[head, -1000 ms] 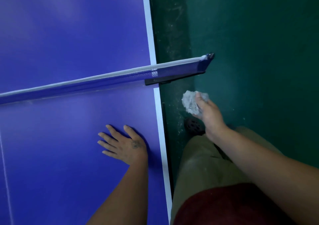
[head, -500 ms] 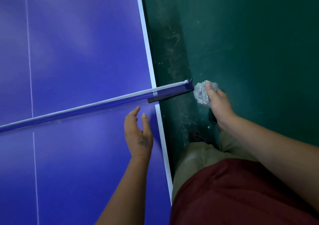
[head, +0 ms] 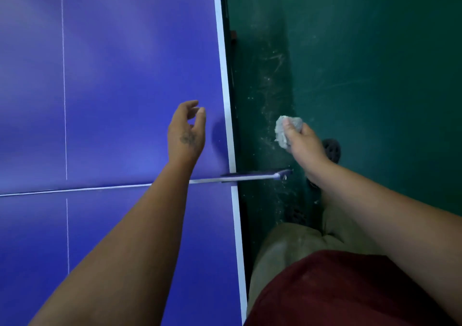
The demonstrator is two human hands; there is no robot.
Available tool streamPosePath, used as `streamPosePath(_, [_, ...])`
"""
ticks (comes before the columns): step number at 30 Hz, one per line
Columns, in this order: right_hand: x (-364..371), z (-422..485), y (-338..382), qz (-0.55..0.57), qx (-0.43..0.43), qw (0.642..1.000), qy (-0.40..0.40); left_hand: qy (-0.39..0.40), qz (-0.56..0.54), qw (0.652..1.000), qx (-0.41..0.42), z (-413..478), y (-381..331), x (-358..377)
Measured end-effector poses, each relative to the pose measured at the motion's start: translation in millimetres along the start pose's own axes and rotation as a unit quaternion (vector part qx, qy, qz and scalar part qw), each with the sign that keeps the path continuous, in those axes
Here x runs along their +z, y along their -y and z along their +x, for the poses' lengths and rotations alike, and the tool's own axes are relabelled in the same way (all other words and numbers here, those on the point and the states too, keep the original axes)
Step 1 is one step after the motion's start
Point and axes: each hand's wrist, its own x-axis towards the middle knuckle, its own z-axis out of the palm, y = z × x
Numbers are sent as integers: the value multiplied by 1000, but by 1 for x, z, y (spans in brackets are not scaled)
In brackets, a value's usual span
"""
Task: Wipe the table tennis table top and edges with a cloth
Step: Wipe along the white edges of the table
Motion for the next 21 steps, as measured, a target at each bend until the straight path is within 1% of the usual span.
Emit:
streamPosePath(3, [24,23,12,-47,5,998,37,44,27,997,-51,38,13,26])
streamPosePath(5, [42,39,15,-77,11,995,58,47,37,994,-96,55,20,43])
streamPosePath(7, [59,54,15,-98,31,991,88,33,60,990,-121,68,28,57])
streamPosePath(10, [78,71,12,-116,69,984,118,-3,90,990,-112,84,39,73])
streamPosePath(12, [88,79,8,-124,82,981,127,-13,114,988,-100,94,48,81])
streamPosePath(15, [99,86,3,-125,91,978,142,-23,148,984,-100,110,63,88])
streamPosePath(18, [110,90,1,-128,95,974,162,-56,168,979,-106,117,74,95])
streamPosePath(21, [123,91,2,-154,100,967,175,-83,192,971,-115,116,78,106])
